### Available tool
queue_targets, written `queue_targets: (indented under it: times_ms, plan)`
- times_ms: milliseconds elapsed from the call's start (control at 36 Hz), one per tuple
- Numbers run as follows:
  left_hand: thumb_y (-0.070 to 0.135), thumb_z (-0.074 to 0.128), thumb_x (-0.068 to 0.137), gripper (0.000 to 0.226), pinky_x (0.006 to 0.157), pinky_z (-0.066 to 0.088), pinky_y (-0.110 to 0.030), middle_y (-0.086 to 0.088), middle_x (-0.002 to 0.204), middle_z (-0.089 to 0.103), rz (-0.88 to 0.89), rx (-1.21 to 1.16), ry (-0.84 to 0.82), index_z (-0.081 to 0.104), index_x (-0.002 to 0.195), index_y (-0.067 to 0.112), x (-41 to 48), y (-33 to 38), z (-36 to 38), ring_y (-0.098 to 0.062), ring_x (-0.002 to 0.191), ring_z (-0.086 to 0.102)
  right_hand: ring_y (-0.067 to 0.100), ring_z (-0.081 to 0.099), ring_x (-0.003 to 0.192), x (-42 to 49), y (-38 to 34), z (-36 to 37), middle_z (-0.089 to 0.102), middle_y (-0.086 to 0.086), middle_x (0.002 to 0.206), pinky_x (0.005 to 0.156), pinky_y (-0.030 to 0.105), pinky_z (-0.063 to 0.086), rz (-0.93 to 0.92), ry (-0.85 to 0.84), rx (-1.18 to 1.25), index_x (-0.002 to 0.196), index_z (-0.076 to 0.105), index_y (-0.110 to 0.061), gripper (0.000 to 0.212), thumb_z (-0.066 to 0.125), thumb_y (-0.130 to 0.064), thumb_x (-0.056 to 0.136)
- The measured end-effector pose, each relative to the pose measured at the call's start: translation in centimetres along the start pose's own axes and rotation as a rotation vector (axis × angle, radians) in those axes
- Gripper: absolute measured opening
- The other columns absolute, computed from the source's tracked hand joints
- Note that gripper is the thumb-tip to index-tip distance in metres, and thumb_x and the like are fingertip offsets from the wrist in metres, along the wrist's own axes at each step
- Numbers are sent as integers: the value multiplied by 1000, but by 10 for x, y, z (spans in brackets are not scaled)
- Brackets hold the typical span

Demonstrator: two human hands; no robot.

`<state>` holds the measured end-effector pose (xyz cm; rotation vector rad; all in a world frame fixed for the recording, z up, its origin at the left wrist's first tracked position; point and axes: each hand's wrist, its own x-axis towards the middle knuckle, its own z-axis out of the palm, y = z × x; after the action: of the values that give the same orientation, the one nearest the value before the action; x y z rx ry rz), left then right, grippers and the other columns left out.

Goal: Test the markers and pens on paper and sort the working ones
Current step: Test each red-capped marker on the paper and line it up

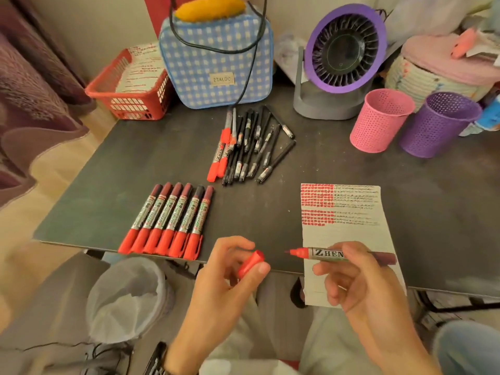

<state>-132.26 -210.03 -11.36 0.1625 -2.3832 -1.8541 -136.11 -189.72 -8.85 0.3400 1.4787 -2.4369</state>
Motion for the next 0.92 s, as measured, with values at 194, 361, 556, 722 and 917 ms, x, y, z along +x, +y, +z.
queue_targets:
  times_ms: [194,361,556,722,917]
  plan:
    - [45,70,86,22,70,48,-26,13,92,70,14,2,-34,67,105,36,-1,1,2,-4,80,61,21,52,45,-8,4,4,70,27,75,41,26,44,-9,-25,-38,76,71,-19,17,60,-31,81]
    - [50,70,86,25,74,48,-15,15,99,74,34,25,-55,68,110,42,0,3,4,-8,89,68,22,53,46,-8,3,8,70,26,75,42,26,45,-25,-39,-87,76,70,-20,13,64,-28,84]
    - [50,70,85,27,73,44,-8,17,98,74,80,21,-40,70,112,44,4,7,-2,-1,88,67,20,53,45,-7,0,12,70,24,71,41,25,44,-68,-45,-100,71,72,-24,16,61,-30,81]
    - [51,69,87,26,71,42,-10,18,99,74,98,66,-55,69,113,44,4,12,-4,-5,82,63,21,54,46,-10,2,15,70,23,70,42,26,45,-66,-71,-116,72,71,-21,16,62,-31,82]
    - [38,75,86,23,70,41,-11,16,92,73,121,136,-115,76,109,36,4,20,-14,-6,79,62,18,55,46,-10,2,12,68,19,64,43,24,45,-56,-65,-124,70,72,-19,12,71,-27,79]
